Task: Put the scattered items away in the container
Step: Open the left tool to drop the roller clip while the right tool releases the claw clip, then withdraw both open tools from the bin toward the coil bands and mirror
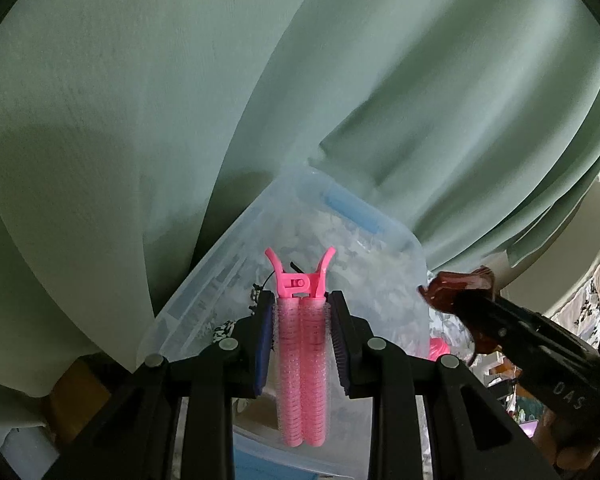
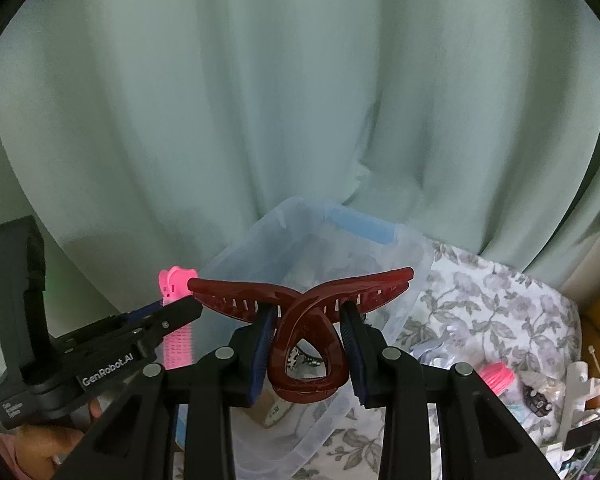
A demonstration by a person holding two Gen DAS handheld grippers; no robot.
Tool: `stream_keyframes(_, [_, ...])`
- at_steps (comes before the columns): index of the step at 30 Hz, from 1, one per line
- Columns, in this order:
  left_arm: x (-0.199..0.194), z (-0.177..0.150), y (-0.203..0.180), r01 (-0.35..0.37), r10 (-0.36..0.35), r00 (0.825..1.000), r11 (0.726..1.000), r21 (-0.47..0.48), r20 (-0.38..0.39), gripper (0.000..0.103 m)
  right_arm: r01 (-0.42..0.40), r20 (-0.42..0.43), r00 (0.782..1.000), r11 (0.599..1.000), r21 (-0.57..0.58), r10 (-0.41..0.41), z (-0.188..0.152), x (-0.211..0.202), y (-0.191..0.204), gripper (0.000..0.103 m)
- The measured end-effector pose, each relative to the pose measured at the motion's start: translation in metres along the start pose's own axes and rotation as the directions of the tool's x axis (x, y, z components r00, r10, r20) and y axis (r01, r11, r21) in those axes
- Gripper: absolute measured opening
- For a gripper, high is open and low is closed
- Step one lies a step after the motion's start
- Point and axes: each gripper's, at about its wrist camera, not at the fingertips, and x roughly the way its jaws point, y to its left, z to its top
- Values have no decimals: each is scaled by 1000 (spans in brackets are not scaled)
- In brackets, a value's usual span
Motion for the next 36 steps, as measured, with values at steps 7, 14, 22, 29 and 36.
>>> stream_keyframes(7, [1,-4,3,6,-6,1000,1000,0,-30,28,-2,-39,999,1000,0,2,-4,14,4,36])
stream_keyframes(14, [4,-9,4,7,-7,999,1000,-3,-51,28,-2,-58,998,1000,-5,1,-5,20,6,36])
stream_keyframes(22, [-5,-9,6,-7,6,1000,1000,-28,-31,50,1,-71,997,1000,-15,-2,-6,22,11,37])
stream_keyframes(29, [-6,-9,6,-8,6,999,999,-45,-32,59,5,-47,999,1000,-21,-6,-6,14,11,54])
stream_keyframes(36, [0,-8,-1,-14,13,999,999,-33,-33,59,13,-50,999,1000,-3,-13,-9,9,6,54])
